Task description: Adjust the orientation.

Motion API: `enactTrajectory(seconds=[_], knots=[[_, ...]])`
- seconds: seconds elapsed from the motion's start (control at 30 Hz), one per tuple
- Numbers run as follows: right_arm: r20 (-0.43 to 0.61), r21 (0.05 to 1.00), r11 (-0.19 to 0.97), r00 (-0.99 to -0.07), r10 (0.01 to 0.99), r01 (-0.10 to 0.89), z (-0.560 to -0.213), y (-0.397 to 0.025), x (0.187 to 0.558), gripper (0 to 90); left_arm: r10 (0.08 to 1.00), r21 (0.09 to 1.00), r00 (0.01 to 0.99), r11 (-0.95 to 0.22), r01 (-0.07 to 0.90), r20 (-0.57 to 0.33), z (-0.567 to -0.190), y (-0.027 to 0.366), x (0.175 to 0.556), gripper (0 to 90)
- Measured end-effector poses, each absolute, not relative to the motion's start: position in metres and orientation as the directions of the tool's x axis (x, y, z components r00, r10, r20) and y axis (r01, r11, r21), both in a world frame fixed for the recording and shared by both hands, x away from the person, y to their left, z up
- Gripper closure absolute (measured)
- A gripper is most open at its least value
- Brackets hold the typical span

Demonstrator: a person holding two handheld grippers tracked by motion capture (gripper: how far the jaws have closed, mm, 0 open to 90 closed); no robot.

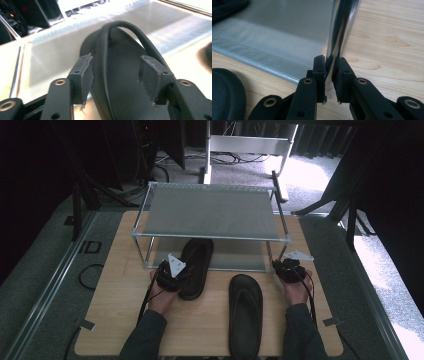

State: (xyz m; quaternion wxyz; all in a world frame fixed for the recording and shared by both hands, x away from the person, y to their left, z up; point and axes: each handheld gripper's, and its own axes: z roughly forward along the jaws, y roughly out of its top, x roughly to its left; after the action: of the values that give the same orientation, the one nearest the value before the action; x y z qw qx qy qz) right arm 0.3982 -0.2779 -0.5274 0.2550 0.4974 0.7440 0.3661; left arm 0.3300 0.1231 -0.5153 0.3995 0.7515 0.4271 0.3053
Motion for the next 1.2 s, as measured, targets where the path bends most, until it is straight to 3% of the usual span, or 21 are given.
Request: enactTrajectory(seconds=[0.47,0.8,1.2], knots=[[-0.017,0.795,0.242,-0.379,0.925,0.556,-0.529,-0.278,0.398,80.6,0.87,0.815,0.492,-0.275,0.51,-0.015,-0.525,0.142,0.305,31.0],[-0.014,0.794,0.242,-0.381,0.925,0.558,-0.529,-0.278,0.399,80.7,0.838,0.806,0.546,-0.308,0.506,-0.023,-0.531,0.144,0.286,17.3],[-0.011,0.793,0.242,-0.383,0.924,0.56,-0.53,-0.279,0.399,80.7,0.828,0.783,0.561,-0.342,0.52,-0.011,-0.543,0.144,0.278,15.7]])
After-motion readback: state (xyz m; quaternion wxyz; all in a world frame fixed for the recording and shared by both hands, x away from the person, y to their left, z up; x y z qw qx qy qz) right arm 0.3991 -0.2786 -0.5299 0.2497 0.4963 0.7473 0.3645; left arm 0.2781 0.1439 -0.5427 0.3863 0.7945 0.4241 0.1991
